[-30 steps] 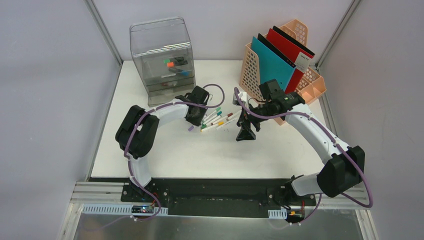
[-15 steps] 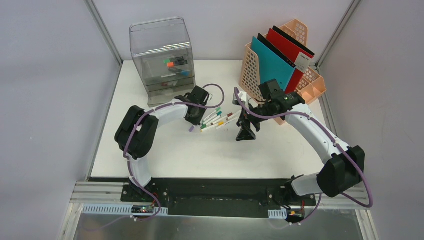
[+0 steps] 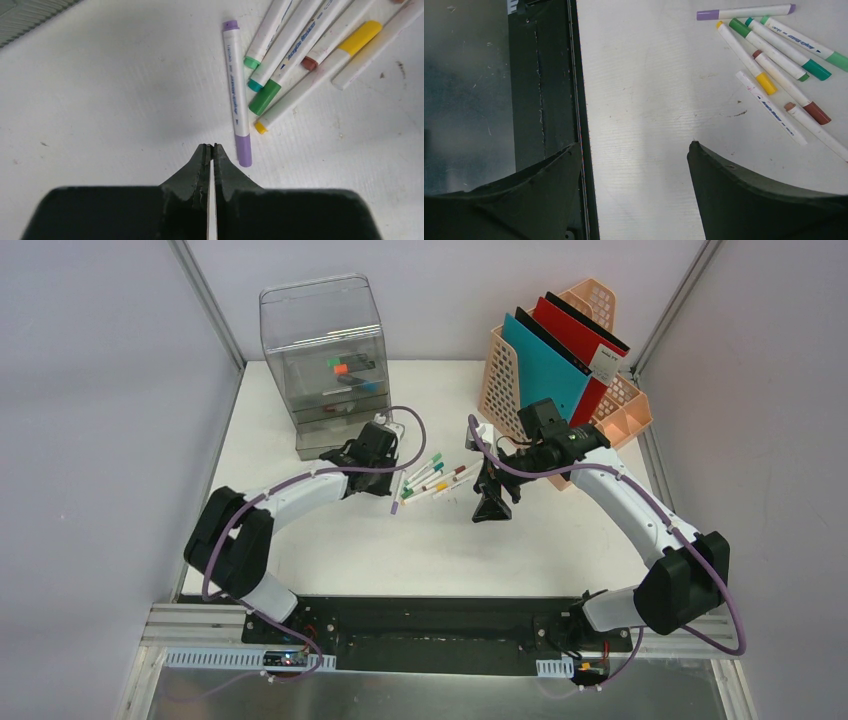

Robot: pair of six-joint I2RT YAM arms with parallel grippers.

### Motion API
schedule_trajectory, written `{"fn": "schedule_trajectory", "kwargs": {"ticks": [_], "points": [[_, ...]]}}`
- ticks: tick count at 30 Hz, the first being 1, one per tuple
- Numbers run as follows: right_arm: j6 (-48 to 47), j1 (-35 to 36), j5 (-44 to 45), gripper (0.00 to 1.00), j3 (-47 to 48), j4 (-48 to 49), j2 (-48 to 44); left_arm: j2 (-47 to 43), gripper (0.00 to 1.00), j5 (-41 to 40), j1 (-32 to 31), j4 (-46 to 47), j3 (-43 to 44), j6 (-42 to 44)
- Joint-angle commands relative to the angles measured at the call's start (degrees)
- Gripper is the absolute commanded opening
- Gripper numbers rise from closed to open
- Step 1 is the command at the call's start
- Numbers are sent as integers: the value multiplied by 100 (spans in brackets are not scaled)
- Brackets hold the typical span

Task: Organize the desk
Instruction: Pick up the stationery from the center of the board.

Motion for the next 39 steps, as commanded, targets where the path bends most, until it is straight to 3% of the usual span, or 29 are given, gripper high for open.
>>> {"fn": "schedule_trajectory", "kwargs": {"ticks": [1, 8, 11, 20, 26, 39], "points": [[-153, -10, -60, 81, 212, -5, -43, -668, 0, -199, -22, 814, -405, -561], [-147, -6, -58, 81, 221, -2, -79, -789, 1, 420, 49, 1071, -465, -640], [-153, -4, -58, 81, 221, -3, -97, -558, 17, 599, 50, 1027, -432, -830], [-169, -5, -76, 81, 221, -24, -106, 178, 42, 780, 4, 467, -65, -1089], [-173, -10, -71, 81, 221, -27, -81, 415, 43, 317, -155, 44, 201, -899], [-182, -5, -75, 81, 225, -37, -62, 759, 36, -236, -438, -573, 626, -588]]}}
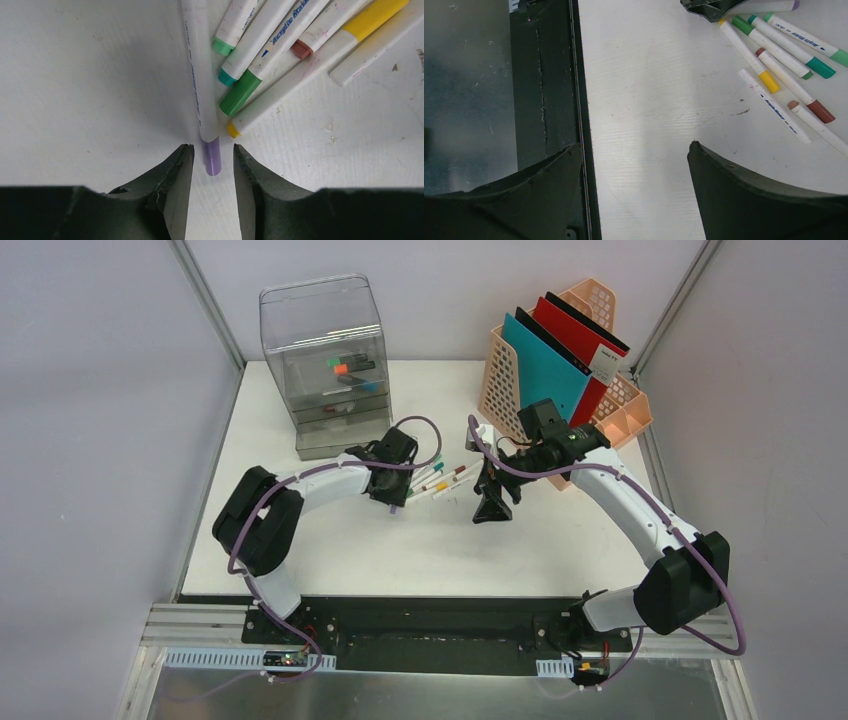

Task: Organize the desk
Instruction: Pick up the stationery from the center of the board.

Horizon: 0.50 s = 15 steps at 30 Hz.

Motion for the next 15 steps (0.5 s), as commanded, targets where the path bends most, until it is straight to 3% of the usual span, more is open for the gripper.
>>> {"fn": "schedule_trajectory", "kwargs": {"ticks": [1, 8, 15], "points": [[-162, -10, -76, 81, 227, 23, -62, 35, 36, -429, -112, -300, 303, 227], [-163, -5, -76, 81, 222, 12, -62, 245, 35, -429, -192, -336, 372, 301], [-171, -10, -67, 81, 227, 11, -45, 617, 34, -919, -395, -478, 612, 396]]}}
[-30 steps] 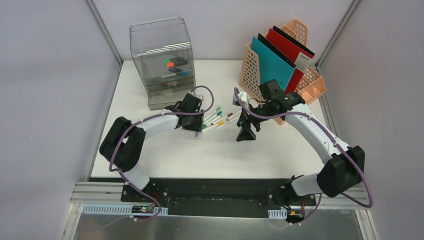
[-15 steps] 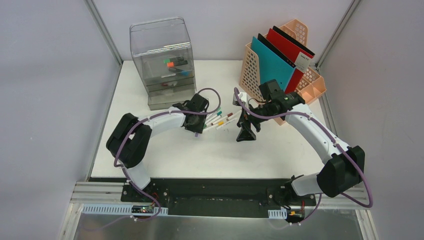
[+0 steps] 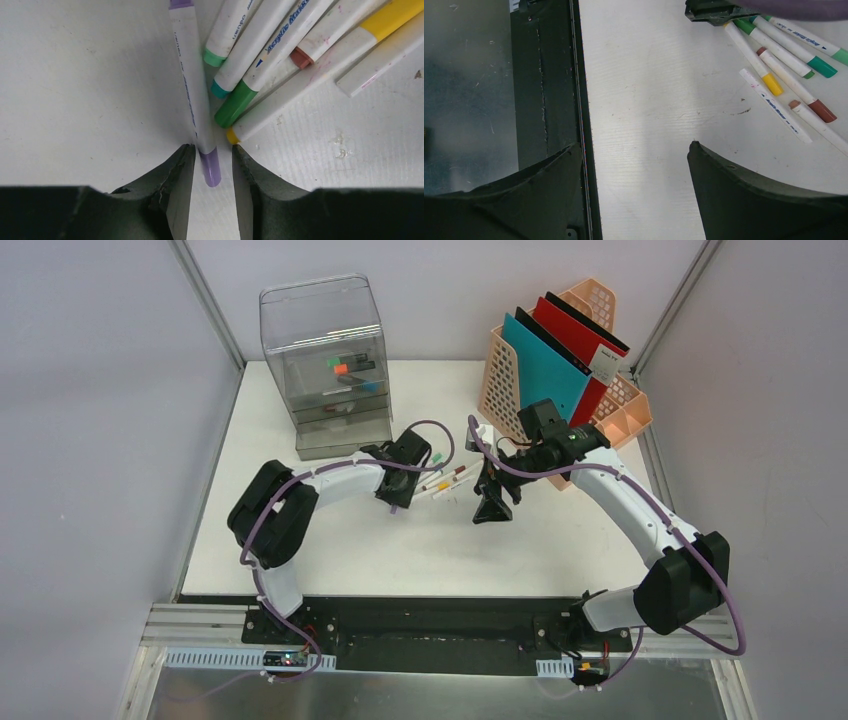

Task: Organize the desk
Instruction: Pick up the stationery from the center of the board.

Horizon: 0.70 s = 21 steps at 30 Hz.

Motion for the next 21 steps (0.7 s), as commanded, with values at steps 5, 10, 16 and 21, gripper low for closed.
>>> {"fn": "schedule_trajectory", "kwargs": {"ticks": [5, 10, 16, 21], "points": [[-170, -3, -75, 81, 227, 24, -44, 341, 15, -520, -151, -152, 207, 187], [-177, -11, -74, 81, 231, 20, -33, 354, 0, -610, -162, -154, 62, 173], [-179, -9, -75, 81, 231, 17, -44, -305, 0, -794, -158, 241, -413, 28], [-186, -8, -76, 81, 241, 14, -44, -1304, 0, -953, -138, 982, -906, 70]]}}
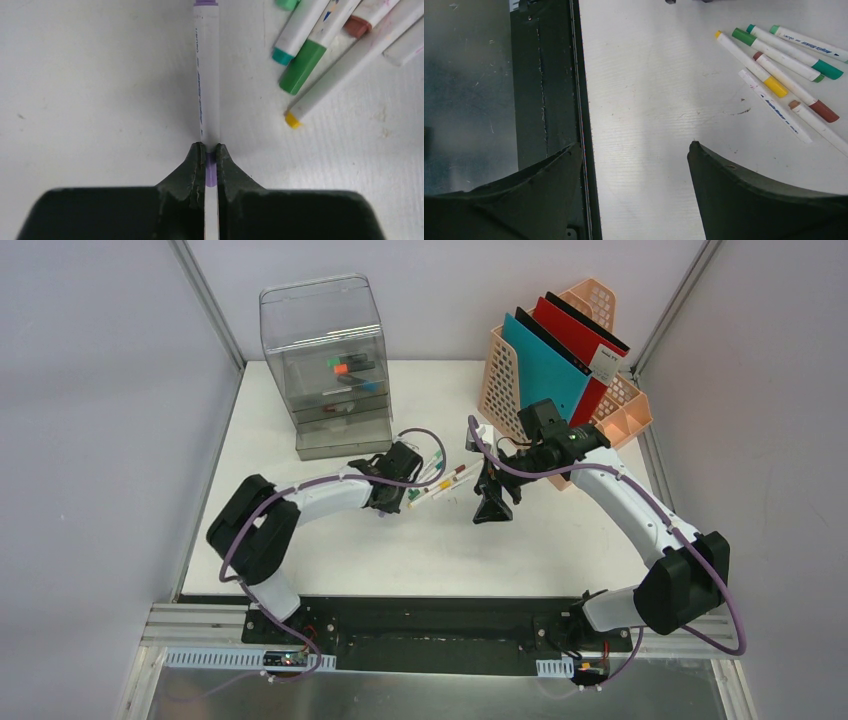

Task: Organize the desk
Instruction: Pick up the stationery from the center of the board, then place the stationery in the drawer.

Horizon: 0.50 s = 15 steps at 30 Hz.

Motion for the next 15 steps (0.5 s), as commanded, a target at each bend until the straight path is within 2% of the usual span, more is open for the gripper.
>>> {"fn": "schedule_trajectory", "kwargs": {"ticks": [1, 5, 9, 15], "points": [[-161, -11, -82, 81, 235, 20, -44, -1016, 0, -293, 41, 809, -378, 69], [-160, -10, -85, 81, 235, 15, -59, -1438, 0, -293, 65, 1382, -589, 1059], [-166, -6, -91, 81, 240, 17, -82, -1476, 0, -465, 81, 1674, -450, 2272], [-167, -10, -90, 81, 241, 22, -107, -954, 0, -1617, 190, 2330, -178, 3838]]}}
